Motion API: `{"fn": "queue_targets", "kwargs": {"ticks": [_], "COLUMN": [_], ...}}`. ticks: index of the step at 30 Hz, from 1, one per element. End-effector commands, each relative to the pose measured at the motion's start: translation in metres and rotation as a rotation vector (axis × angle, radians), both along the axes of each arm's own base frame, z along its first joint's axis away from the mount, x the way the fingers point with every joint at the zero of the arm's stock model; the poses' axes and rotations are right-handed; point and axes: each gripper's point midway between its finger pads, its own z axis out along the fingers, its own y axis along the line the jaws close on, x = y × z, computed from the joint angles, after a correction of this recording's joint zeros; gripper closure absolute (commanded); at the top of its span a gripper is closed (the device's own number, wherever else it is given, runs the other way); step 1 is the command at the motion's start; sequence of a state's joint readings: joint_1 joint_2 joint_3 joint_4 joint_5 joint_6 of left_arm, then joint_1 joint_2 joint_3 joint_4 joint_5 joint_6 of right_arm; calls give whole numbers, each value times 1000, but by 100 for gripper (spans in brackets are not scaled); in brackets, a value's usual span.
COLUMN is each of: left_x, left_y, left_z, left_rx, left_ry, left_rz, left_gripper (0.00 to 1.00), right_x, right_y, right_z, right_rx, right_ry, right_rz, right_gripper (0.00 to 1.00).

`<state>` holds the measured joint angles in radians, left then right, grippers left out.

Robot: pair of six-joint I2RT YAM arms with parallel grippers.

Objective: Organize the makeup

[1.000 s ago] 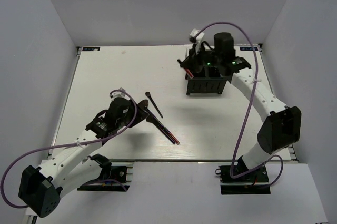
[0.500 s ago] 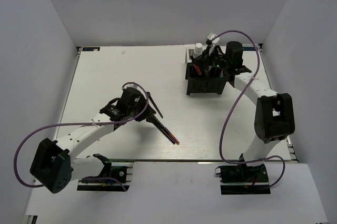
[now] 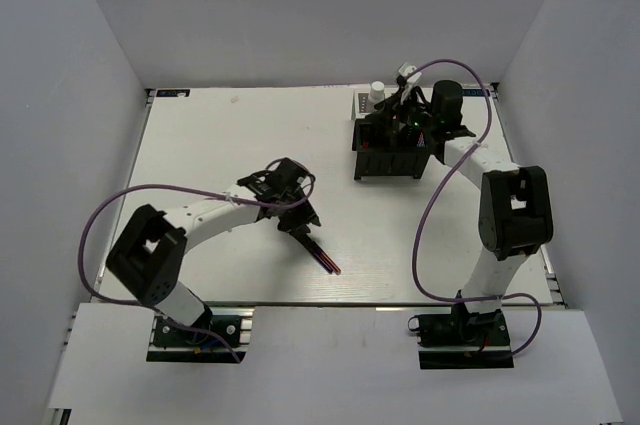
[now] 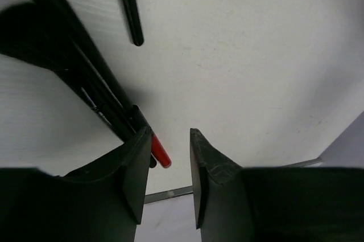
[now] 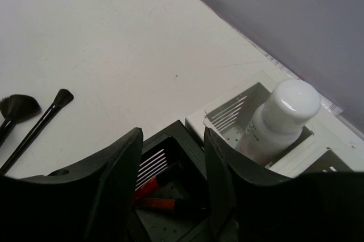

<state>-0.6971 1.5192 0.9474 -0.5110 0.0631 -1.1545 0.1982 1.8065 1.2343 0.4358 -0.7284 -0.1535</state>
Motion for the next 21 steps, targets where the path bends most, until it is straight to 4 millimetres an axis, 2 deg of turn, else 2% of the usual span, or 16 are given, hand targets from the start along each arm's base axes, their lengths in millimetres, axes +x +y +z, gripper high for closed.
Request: {"fn": "queue_targets", "kwargs": {"ticks": [1, 2, 3, 4, 7, 8, 10, 11, 16, 21], "left_x": [-9, -10, -13, -15, -23, -27, -28, -32, -36, -39], "left_y": [-18, -21, -25, -24, -32, -31, -33, -33, -28, -24], "left_z": [2, 3, 1, -6, -17, -19, -21, -22, -20, -24], "left_rx": [16, 26, 36, 53, 83, 107, 128, 143, 206, 232], "left_ry": [71, 81, 92, 118, 152, 163, 169, 174, 161, 162], "left_rz": [-18, -22, -32, -21, -35, -40, -32, -36, -12, 9], "left_gripper": [58, 64, 68, 74, 77, 77, 78, 77, 69, 58], "right_x": [5, 1, 1, -2, -15, -21, -32, -39, -69, -75], "right_y": [-11, -12, -16, -21, -26, -32, -36, -41, -46, -53], "right_z": [43, 54, 57, 67, 71, 81, 77, 84, 77, 72], "right_rx": [55, 69, 73, 83, 93, 103, 114, 127, 148, 156], "right_ry": [-116, -127, -130, -143, -154, -171, -167, -175, -159, -139], "right_rz": [-18, -22, -40, -53, -62, -72, -74, -77, -59, -72], "right_gripper": [47, 46, 46, 46, 43, 43, 43, 43, 42, 42]}}
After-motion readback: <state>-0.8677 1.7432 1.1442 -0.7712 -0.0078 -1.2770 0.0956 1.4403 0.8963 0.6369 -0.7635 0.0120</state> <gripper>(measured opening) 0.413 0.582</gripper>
